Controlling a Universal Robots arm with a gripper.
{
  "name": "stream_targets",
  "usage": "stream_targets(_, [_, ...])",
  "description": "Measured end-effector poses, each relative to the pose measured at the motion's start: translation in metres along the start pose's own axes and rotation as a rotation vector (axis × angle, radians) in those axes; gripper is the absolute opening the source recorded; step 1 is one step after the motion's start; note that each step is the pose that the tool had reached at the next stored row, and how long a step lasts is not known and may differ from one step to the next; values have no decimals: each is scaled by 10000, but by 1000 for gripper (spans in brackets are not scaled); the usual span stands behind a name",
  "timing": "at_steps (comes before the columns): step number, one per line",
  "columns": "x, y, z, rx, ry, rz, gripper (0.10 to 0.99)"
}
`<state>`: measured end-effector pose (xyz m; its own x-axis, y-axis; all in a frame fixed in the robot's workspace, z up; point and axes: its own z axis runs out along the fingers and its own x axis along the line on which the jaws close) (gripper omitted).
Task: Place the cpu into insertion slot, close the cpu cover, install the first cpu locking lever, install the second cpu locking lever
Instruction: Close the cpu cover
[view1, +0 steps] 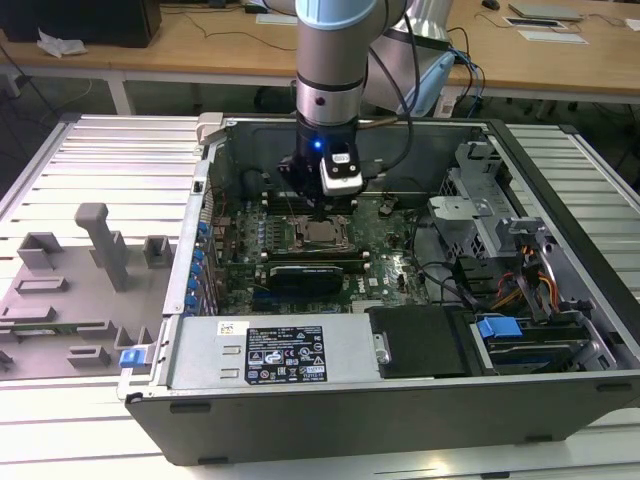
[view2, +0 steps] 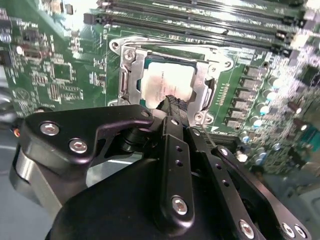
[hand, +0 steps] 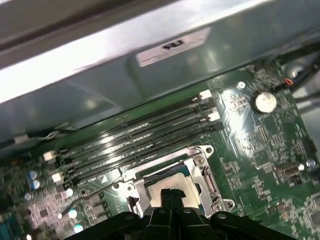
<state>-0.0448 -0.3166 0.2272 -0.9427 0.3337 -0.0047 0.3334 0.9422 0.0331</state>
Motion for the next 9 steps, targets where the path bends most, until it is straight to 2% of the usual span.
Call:
stream_targets(6, [0, 0, 1, -6, 41, -1253, 106])
stream_targets(9, [0, 0, 2, -10, 76, -2316, 106])
